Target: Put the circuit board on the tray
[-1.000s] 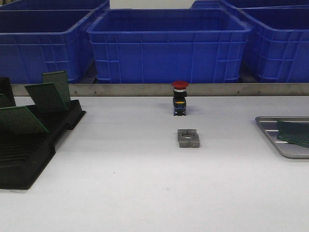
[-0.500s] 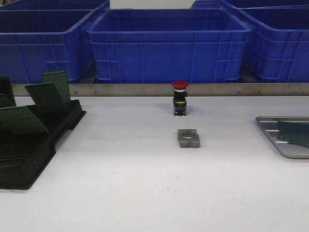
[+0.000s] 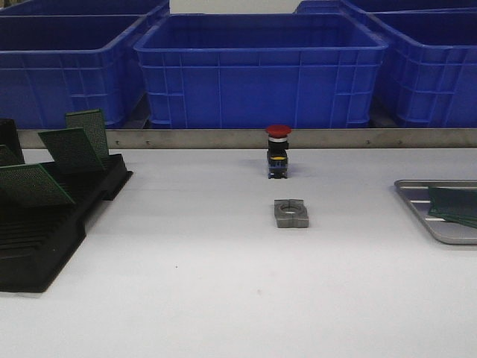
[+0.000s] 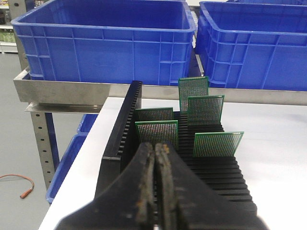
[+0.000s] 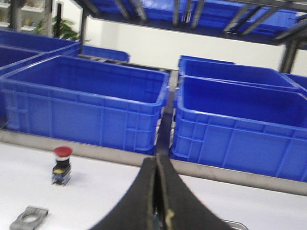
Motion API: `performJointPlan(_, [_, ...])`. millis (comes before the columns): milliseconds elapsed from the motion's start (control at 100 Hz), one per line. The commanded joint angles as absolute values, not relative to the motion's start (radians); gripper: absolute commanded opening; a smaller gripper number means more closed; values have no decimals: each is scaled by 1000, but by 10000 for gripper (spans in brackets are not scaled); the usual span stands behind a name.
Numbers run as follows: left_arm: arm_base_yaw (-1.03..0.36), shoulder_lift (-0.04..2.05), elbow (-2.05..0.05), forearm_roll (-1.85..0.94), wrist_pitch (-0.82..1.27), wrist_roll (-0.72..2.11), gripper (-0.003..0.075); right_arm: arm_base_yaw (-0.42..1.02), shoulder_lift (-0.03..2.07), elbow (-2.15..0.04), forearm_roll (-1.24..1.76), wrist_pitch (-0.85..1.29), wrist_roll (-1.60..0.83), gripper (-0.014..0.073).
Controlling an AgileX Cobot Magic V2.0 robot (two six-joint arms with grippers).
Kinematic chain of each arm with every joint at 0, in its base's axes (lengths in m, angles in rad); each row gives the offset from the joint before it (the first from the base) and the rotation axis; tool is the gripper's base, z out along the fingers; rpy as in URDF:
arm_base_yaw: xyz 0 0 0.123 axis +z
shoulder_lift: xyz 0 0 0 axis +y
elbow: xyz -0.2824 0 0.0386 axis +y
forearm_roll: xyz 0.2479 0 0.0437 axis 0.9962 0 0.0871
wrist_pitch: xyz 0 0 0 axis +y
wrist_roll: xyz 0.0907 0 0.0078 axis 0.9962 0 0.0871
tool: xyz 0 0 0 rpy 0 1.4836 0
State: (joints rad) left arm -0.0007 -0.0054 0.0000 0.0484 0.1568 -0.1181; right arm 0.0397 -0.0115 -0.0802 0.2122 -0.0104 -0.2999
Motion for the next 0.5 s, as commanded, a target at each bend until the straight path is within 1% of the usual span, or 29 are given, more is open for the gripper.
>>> performJointPlan(0, [-6,-36,48,42,75,-121,-20,41,-16,-57,-60,-121,17,-61])
performJointPlan(70, [-6,-36,48,42,75,-121,-20,37,-18,-8,-125,-94,140,-61])
performJointPlan(120, [-6,-36,48,42,75,-121,-20,32,-28,18,-133,-87,172,-61])
performJointPlan(160, [-6,-36,48,42,75,-121,-20,27,-37,15,-141,-37,172,-61])
performJointPlan(490, [-6,-36,48,42,75,-121,-20,14,-38,17,-159,-85,172,-61])
